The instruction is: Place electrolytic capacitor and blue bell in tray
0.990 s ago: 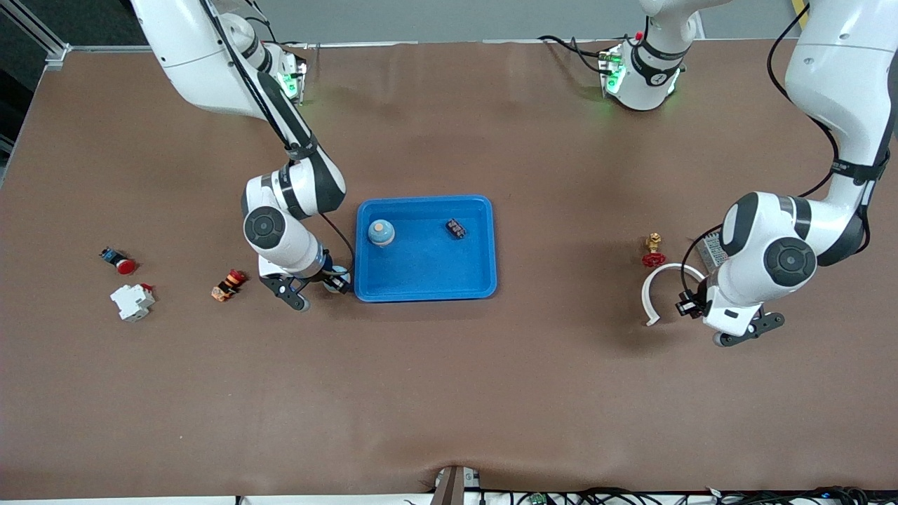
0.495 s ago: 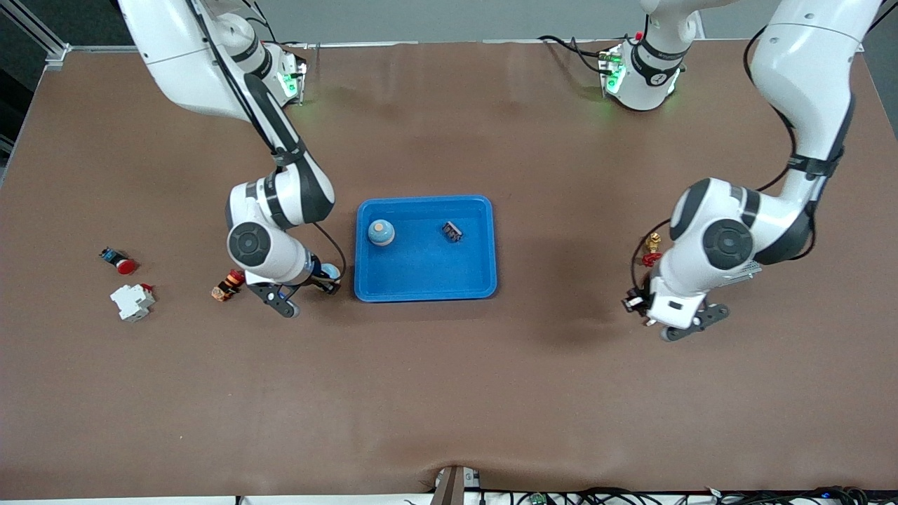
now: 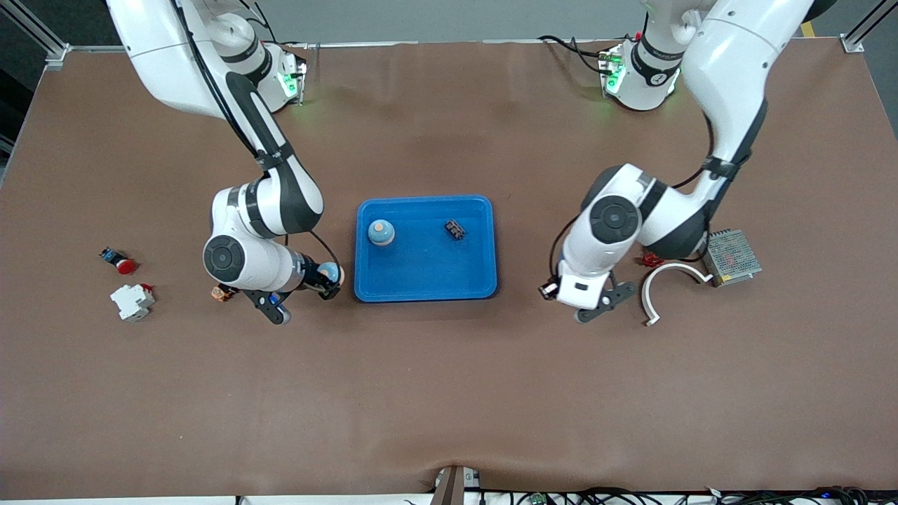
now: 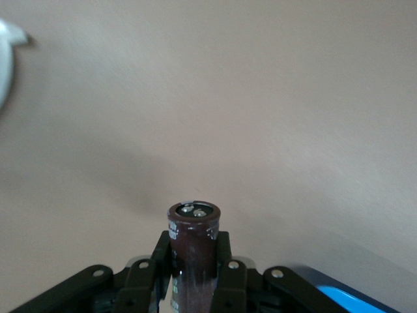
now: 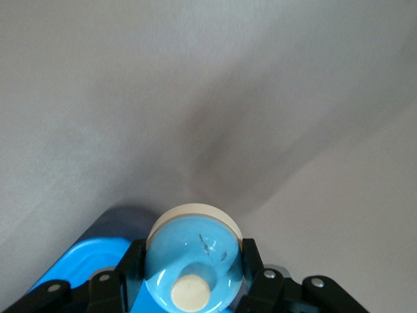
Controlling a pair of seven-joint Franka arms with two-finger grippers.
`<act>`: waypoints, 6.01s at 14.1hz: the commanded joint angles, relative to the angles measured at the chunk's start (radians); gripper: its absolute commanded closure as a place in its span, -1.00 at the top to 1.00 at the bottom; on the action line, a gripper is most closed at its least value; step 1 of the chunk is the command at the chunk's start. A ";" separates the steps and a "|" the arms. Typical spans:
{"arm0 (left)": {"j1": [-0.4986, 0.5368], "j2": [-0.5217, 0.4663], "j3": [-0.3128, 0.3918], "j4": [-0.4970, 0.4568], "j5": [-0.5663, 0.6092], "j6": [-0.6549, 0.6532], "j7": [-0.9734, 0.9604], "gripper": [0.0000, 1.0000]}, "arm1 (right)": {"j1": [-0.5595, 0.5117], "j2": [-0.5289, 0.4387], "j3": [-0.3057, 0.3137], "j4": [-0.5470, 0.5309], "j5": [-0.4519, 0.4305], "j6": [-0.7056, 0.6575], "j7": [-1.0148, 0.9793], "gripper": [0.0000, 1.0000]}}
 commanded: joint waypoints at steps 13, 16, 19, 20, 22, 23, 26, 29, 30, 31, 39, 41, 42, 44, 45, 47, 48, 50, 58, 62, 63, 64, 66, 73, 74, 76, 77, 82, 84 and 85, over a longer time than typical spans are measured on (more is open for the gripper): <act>-0.355 0.205 0.112 0.208 -0.005 0.012 -0.591 -1.00 | 0.197 0.080 0.002 0.003 0.025 0.156 0.267 -1.00; -0.374 0.231 0.110 0.208 -0.006 0.051 -0.692 -1.00 | 0.206 0.095 0.002 0.003 0.025 0.185 0.267 -1.00; -0.382 0.249 0.112 0.208 -0.005 0.064 -0.728 -0.97 | 0.210 0.095 0.002 0.003 0.025 0.184 0.267 -1.00; -0.385 0.252 0.112 0.208 -0.005 0.064 -0.725 -0.56 | 0.208 0.095 0.002 0.003 0.022 0.181 0.267 -1.00; -0.383 0.246 0.112 0.208 -0.002 0.064 -0.712 0.99 | 0.208 0.094 0.000 0.003 0.011 0.176 0.265 -1.00; -0.380 0.239 0.112 0.211 -0.002 0.064 -0.708 1.00 | 0.208 0.092 0.000 0.003 0.008 0.176 0.262 -1.00; -0.347 0.191 0.112 0.237 0.027 0.055 -0.650 1.00 | 0.200 0.092 -0.001 0.003 -0.030 0.173 0.259 -1.00; -0.284 0.113 0.110 0.234 0.064 0.029 -0.541 1.00 | 0.197 0.091 -0.001 0.003 -0.047 0.173 0.256 -1.00; -0.256 0.083 0.110 0.234 0.064 0.001 -0.483 1.00 | 0.197 0.091 -0.001 0.004 -0.048 0.172 0.255 -1.00; -0.225 0.055 0.107 0.232 0.063 -0.036 -0.412 1.00 | 0.196 0.091 -0.001 0.004 -0.048 0.172 0.255 -1.00; -0.029 -0.119 0.099 0.232 0.043 -0.255 0.048 1.00 | 0.191 0.089 -0.003 0.004 -0.061 0.169 0.265 0.86; 0.002 -0.143 0.098 0.232 0.028 -0.278 0.122 1.00 | 0.194 0.089 -0.003 0.004 -0.061 0.169 0.279 1.00; 0.028 -0.155 0.098 0.232 0.017 -0.286 0.163 1.00 | 0.194 0.088 -0.001 0.004 -0.059 0.166 0.288 1.00; 0.069 -0.180 0.098 0.232 -0.014 -0.318 0.258 1.00 | 0.196 0.083 -0.001 0.029 -0.059 0.109 0.298 1.00; 0.086 -0.191 0.099 0.232 -0.017 -0.329 0.301 1.00 | 0.190 0.083 -0.001 0.056 -0.059 0.065 0.298 1.00; 0.114 -0.206 0.099 0.232 -0.017 -0.356 0.373 1.00 | 0.176 0.083 -0.001 0.104 -0.059 -0.017 0.292 1.00; 0.132 -0.214 0.099 0.232 -0.017 -0.369 0.407 1.00 | 0.158 0.083 -0.001 0.131 -0.058 -0.061 0.287 1.00; 0.154 -0.231 0.099 0.232 -0.019 -0.390 0.476 1.00 | 0.138 0.083 -0.001 0.173 -0.059 -0.136 0.279 1.00; 0.233 -0.298 0.096 0.235 -0.063 -0.479 0.673 1.00 | -0.030 0.051 -0.006 0.273 -0.169 -0.412 -0.069 1.00; 0.240 -0.338 0.099 0.235 -0.097 -0.501 0.724 1.00 | -0.137 0.023 -0.004 0.273 -0.266 -0.425 -0.298 1.00; 0.240 -0.350 0.098 0.235 -0.097 -0.502 0.724 1.00 | -0.161 0.017 -0.006 0.274 -0.272 -0.417 -0.334 1.00; 0.238 -0.361 0.098 0.235 -0.097 -0.502 0.724 1.00 | -0.180 0.011 -0.006 0.279 -0.297 -0.413 -0.366 1.00; 0.238 -0.381 0.096 0.234 -0.097 -0.510 0.727 1.00 | -0.215 -0.010 -0.001 0.294 -0.344 -0.420 -0.438 1.00; 0.237 -0.502 0.119 0.228 -0.160 -0.591 0.911 1.00 | -0.353 -0.145 0.008 0.297 -0.358 -0.410 -0.741 1.00; 0.200 -0.519 0.175 0.222 -0.167 -0.606 0.926 1.00 | -0.359 -0.168 0.010 0.299 -0.357 -0.410 -0.741 1.00; 0.111 -0.548 0.278 0.223 -0.189 -0.661 0.976 1.00 | -0.392 -0.216 0.057 0.299 -0.358 -0.411 -0.741 1.00; 0.102 -0.556 0.294 0.222 -0.215 -0.678 0.995 1.00 | -0.408 -0.242 0.089 0.299 -0.360 -0.419 -0.732 1.00; 0.022 -0.628 0.412 0.168 -0.263 -0.737 1.079 1.00 | -0.412 -0.325 0.103 0.306 -0.357 -0.482 -0.742 1.00; 0.020 -0.636 0.418 0.171 -0.263 -0.734 1.082 1.00 | -0.418 -0.343 0.103 0.323 -0.357 -0.486 -0.745 1.00; 0.020 -0.642 0.417 0.168 -0.263 -0.734 1.079 1.00 | -0.418 -0.343 0.103 0.351 -0.355 -0.502 -0.762 1.00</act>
